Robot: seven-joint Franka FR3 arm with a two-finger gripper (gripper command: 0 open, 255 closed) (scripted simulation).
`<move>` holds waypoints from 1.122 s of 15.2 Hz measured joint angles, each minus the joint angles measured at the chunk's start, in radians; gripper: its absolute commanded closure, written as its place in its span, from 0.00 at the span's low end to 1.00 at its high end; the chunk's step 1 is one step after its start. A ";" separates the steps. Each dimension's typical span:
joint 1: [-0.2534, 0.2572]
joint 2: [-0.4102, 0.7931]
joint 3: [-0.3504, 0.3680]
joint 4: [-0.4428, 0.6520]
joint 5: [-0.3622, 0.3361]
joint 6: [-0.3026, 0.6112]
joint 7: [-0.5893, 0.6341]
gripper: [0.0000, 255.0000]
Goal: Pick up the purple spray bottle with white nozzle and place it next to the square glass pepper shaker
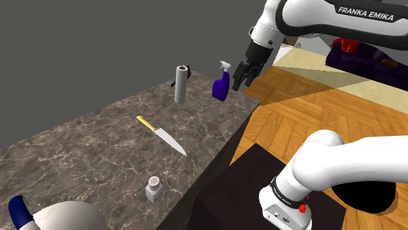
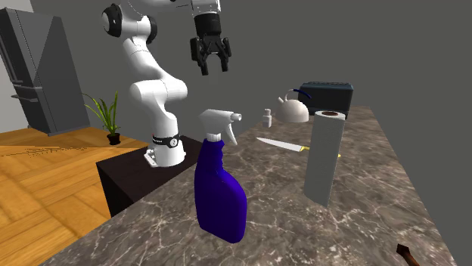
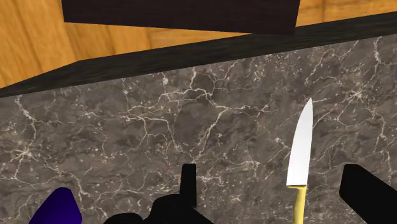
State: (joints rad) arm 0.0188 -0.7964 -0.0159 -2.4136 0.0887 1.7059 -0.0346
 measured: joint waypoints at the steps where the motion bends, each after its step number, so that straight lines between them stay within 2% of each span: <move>1: 0.000 0.000 0.000 0.000 0.000 0.000 0.000 0.00; 8: -0.027 0.193 -0.086 0.121 -0.057 0.040 -0.108 0.00; 17: -0.054 0.521 -0.202 0.384 -0.085 0.065 -0.269 0.00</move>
State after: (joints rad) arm -0.0349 -0.2749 -0.2182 -2.0295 0.0036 1.7711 -0.3039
